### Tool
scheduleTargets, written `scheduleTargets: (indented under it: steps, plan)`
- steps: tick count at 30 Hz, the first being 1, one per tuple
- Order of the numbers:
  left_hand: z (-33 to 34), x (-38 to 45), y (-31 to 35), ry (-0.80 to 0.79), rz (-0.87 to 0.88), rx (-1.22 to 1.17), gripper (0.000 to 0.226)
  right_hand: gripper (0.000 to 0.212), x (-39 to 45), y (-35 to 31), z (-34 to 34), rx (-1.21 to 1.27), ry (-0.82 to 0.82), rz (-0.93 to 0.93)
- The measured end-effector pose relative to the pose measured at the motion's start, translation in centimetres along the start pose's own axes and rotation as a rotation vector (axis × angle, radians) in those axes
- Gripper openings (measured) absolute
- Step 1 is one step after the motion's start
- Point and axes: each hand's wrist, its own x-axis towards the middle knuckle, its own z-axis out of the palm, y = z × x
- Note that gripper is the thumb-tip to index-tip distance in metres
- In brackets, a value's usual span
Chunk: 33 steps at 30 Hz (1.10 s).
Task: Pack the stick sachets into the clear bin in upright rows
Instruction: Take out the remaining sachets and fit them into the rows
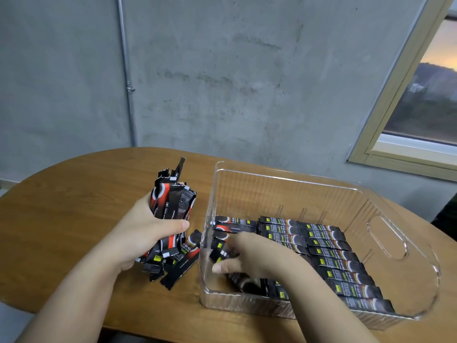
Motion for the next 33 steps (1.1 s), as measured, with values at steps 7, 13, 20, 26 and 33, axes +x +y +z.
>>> scheduleTargets:
  steps: [7, 13, 20, 26, 33]
  plan:
    - [-0.1, -0.1, -0.5, -0.013, -0.010, 0.012, 0.048, 0.046, 0.2, 0.1, 0.3, -0.197, -0.013, 0.129]
    - [0.0, -0.1, -0.5, -0.024, 0.011, 0.014, 0.044, 0.041, 0.9, -0.6, 1.6, -0.368, -0.054, 0.139]
    - [-0.4, -0.2, -0.7, -0.027, 0.017, -0.012, 0.045, 0.035, 2.2, -1.0, 0.9, -0.352, -0.004, 0.034]
    - [-0.6, -0.6, -0.1, -0.053, 0.067, -0.105, 0.041, 0.024, 1.5, -0.2, 0.3, -0.087, 0.452, -0.083]
    - [-1.5, -1.4, 2.6, -0.113, 0.198, -0.370, 0.050, 0.012, -0.7, -3.8, -2.7, 0.359, 0.725, -0.319]
